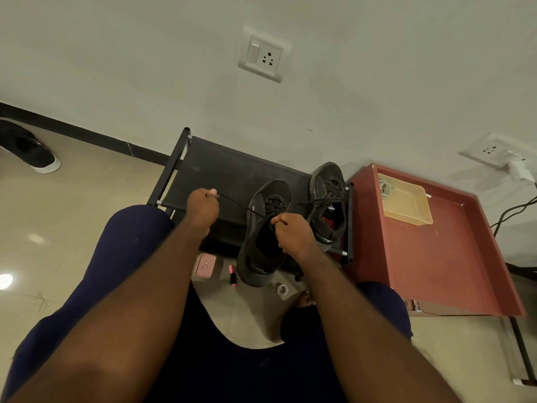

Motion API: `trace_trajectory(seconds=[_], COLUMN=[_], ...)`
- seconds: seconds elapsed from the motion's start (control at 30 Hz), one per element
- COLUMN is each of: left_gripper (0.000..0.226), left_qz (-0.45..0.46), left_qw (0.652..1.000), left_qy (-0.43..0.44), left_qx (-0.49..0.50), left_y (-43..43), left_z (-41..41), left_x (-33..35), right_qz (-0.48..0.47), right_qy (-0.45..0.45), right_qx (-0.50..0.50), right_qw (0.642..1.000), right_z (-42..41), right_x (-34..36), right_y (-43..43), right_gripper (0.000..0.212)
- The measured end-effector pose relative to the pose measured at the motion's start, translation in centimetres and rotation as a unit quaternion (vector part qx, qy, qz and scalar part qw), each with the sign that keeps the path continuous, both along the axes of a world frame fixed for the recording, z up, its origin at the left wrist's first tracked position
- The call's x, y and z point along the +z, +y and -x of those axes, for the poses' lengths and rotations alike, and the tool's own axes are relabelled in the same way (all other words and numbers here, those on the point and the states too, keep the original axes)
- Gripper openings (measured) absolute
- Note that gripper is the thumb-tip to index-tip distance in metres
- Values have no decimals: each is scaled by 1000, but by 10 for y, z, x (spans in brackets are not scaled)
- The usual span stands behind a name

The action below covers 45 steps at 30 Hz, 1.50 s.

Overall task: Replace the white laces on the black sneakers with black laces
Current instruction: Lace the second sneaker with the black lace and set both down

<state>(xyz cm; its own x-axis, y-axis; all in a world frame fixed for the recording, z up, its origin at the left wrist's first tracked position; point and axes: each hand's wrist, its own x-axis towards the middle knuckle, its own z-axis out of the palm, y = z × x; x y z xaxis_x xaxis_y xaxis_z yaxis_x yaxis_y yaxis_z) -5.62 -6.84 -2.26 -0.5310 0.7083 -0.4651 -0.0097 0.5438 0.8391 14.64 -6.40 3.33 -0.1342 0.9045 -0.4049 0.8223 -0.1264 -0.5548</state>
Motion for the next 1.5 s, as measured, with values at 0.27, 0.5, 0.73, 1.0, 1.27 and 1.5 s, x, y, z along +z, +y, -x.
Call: trace_trajectory(seconds=[0.27,0.5,0.73,1.0,1.27,1.5], left_gripper=[27,27,30,23,21,39], left_qz=[-116,-80,-77,-76,-74,26], left_qw=[846,900,912,981,997,925], left_qy=[-462,163,208,96,-8,319], left_qx=[241,-396,-346,-150,19,-206], left_y=[4,-10,-8,-6,-4,-16], left_z=[14,-34,-36,-19,-10,-18], left_x=[27,22,14,19,15,11], right_qz=[-4,-19,-32,-49,-56,-125], right_qy=[7,-6,-23,-35,-22,5], right_qx=[-1,7,21,15,8,-68], right_qw=[1000,1000,999,998,998,990], right_z=[-2,-1,1,1,-1,-9], right_x=[-2,-3,-3,-3,-8,-19], right_y=[1,2,2,5,4,-6], right_gripper=[24,20,22,26,27,22])
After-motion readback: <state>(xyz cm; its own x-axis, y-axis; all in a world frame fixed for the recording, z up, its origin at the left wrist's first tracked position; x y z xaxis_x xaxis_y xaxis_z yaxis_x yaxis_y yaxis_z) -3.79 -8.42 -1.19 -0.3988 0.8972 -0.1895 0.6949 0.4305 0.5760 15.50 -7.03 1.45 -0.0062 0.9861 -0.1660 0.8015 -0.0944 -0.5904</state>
